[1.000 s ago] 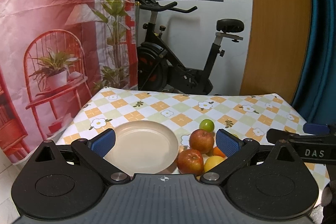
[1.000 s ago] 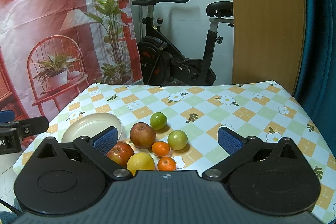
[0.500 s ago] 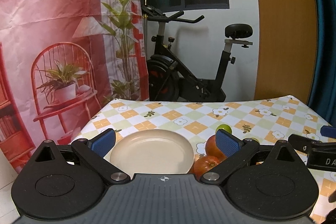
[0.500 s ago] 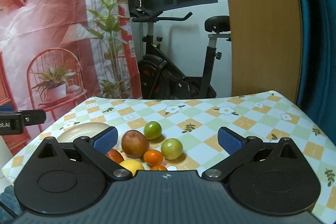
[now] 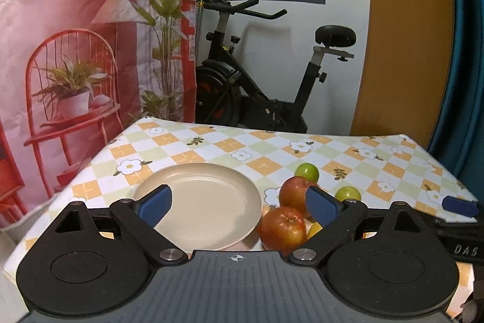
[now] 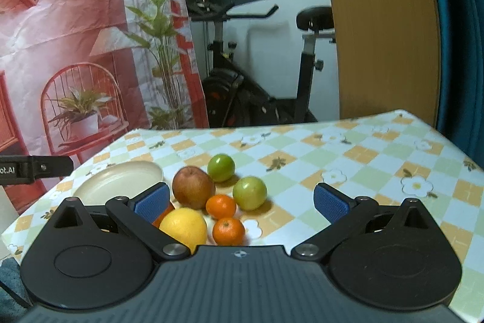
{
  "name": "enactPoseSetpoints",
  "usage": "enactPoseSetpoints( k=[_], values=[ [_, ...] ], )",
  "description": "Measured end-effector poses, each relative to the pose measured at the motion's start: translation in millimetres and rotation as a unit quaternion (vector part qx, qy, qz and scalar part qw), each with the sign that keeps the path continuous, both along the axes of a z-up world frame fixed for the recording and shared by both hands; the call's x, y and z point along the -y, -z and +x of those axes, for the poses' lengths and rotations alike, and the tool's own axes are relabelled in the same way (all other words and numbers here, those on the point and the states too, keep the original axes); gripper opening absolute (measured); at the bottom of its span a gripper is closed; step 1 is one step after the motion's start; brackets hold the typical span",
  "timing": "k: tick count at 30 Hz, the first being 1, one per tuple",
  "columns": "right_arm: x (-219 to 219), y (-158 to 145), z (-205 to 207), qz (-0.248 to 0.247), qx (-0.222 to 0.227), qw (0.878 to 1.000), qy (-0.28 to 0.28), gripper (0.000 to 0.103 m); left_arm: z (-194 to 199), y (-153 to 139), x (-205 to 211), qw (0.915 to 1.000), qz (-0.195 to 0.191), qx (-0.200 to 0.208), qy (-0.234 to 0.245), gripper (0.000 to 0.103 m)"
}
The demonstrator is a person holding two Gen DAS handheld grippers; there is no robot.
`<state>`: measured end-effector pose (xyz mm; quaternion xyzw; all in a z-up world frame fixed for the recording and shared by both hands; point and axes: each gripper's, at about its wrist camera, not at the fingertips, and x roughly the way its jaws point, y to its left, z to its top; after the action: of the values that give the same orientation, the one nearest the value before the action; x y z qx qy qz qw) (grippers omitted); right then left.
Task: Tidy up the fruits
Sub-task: 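Move the left tool toward the dark purple mangosteen among the fruits, then close the left tool around the mangosteen and lift it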
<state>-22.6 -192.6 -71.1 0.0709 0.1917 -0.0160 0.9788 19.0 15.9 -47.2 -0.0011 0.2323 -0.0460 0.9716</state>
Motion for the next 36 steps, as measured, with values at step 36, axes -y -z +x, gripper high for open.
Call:
enactPoseSetpoints(
  k=[36],
  values=[
    [1,26,-4,-0.058,-0.085,0.991,-0.089,0.094,9,29,15,0.9884,-0.054,-0.073,0.122,0.069]
  ],
)
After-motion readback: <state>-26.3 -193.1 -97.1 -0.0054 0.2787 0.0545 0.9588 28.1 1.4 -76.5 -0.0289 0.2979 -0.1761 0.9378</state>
